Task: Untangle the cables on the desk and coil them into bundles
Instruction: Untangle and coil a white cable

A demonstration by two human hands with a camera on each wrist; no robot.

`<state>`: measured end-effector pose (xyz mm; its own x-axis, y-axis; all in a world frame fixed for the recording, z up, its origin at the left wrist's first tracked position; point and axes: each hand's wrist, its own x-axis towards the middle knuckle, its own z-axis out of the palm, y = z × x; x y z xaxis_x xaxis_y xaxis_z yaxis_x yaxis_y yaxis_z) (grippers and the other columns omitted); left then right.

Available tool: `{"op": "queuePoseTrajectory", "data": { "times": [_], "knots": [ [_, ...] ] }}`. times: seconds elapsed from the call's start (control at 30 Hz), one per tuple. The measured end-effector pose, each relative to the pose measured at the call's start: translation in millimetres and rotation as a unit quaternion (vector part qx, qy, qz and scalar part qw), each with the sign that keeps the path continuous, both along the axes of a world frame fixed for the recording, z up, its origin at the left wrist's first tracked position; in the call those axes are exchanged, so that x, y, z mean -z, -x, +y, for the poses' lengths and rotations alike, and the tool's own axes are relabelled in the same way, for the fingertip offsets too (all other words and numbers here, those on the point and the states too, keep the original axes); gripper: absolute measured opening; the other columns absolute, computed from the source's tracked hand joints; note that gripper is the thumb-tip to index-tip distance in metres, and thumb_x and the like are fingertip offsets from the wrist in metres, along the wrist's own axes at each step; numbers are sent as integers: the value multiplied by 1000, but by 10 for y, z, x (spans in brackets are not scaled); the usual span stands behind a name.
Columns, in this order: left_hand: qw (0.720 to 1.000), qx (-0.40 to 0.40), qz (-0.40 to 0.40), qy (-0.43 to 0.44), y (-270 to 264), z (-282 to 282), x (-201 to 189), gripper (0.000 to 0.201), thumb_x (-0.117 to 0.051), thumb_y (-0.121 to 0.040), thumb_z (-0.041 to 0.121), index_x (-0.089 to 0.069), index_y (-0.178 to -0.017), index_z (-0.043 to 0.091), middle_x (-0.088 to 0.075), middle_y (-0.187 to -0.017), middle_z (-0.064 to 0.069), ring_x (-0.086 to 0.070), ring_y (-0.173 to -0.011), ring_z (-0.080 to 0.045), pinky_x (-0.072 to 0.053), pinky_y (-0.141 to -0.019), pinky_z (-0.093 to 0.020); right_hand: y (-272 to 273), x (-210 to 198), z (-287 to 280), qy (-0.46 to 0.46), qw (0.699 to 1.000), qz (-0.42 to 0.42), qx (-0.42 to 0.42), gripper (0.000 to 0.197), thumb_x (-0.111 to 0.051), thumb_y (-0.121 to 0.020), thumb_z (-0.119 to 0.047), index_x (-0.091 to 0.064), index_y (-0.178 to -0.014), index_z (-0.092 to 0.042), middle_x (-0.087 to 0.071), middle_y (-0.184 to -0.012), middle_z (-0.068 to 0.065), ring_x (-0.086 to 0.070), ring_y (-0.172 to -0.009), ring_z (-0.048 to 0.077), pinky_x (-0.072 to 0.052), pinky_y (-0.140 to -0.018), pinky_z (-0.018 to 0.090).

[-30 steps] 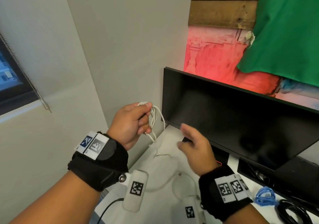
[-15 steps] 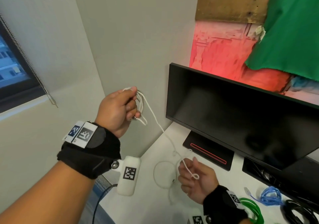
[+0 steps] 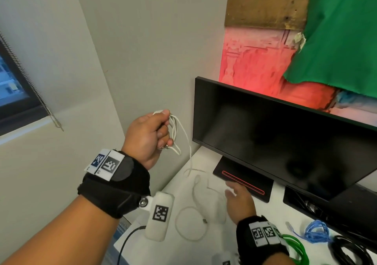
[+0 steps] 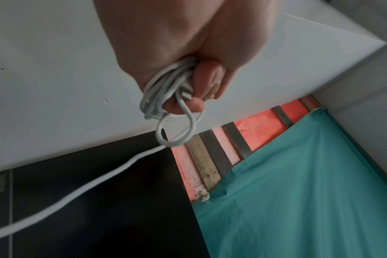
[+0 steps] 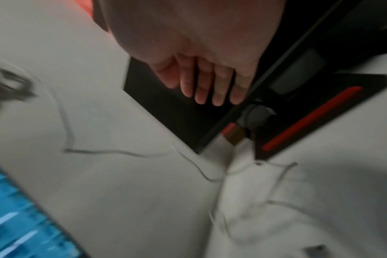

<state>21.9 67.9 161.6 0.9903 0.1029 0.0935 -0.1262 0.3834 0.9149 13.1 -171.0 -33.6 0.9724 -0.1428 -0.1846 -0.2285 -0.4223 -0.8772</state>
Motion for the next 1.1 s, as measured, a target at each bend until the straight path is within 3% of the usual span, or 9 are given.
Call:
{"op": "queuePoseTrajectory", "data": {
  "times": [0.17,0.23,0.37,0.5,0.6,0.73,0.9,1.03,1.1],
  "knots": [
    [1000,1,6,-13,10,-67,26,36,-52,-99,20,-54,-63,15,-32,-41,3,-26,-32,-12,-39,-44,-26,72,-669,328,-196,959,-157,-128,38,-67,-83,-46,-59,-121,-44,-63,-123,-21,-57,-119,-1,-48,-93,21],
    [1000,4,7,-12,10,-100,32,37,-52,-98,20,-53,-62,15,-31,-40,3,-26,-32,-12,-39,-43,-25,113,-806,501,-214,944,-152,-202,42,-70,-79,-51,-63,-119,-40,-67,-119,-19,-61,-115,2,-51,-95,25],
    [1000,2,0,-12,-2,-59,0,38,-52,-99,20,-54,-61,16,-31,-40,4,-26,-32,-12,-39,-43,-26,112,-826,648,-224,949,-110,-195,15,-72,-84,-20,-71,-95,-31,-67,-83,-9,-64,-81,3,-48,-81,25],
    [1000,-8,3,-29,18,-26,11,34,-51,-99,20,-50,-66,12,-31,-40,3,-26,-32,-12,-38,-44,-26,159,-755,650,-224,949,-77,-207,22,-69,-74,-42,-71,-93,-32,-65,-97,-9,-63,-92,3,-49,-77,19],
    [999,-21,-4,-24,14,-12,-14,34,-50,-99,18,-50,-66,11,-31,-40,3,-26,-32,-12,-38,-44,-26,151,-676,699,-260,930,-23,-259,17,-67,-78,-40,-72,-82,-24,-73,-85,6,-72,-91,20,-53,-78,23],
    [996,-17,-25,-79,25,34,-26,34,-53,-98,17,-51,-64,11,-31,-41,3,-27,-34,-12,-38,-43,-25,47,-420,467,-296,929,64,-214,13,-73,-73,-31,-70,-76,-19,-67,-69,9,-73,-85,37,-55,-87,43],
    [998,-22,6,-59,79,7,66,34,-51,-98,16,-50,-65,11,-30,-40,5,-26,-33,-10,-36,-43,-24,42,-36,114,-269,939,109,-187,17,-80,-65,-23,-69,-69,-11,-64,-62,8,-69,-67,30,-56,-75,36],
    [998,-43,8,-44,-31,182,22,33,-53,-97,18,-51,-65,10,-31,-40,5,-25,-32,-11,-37,-42,-24,250,411,-204,-339,918,196,-62,40,-72,-81,-42,-63,-70,-5,-31,-53,4,-31,-45,16,-32,-47,27],
    [997,-32,22,-60,-17,145,89,33,-55,-97,19,-51,-65,11,-33,-41,4,-26,-32,-11,-37,-43,-25,333,489,-269,-310,921,225,-65,41,-71,-76,-43,-63,-71,-4,-34,-52,5,-30,-44,15,-27,-45,23]
  ]
}}
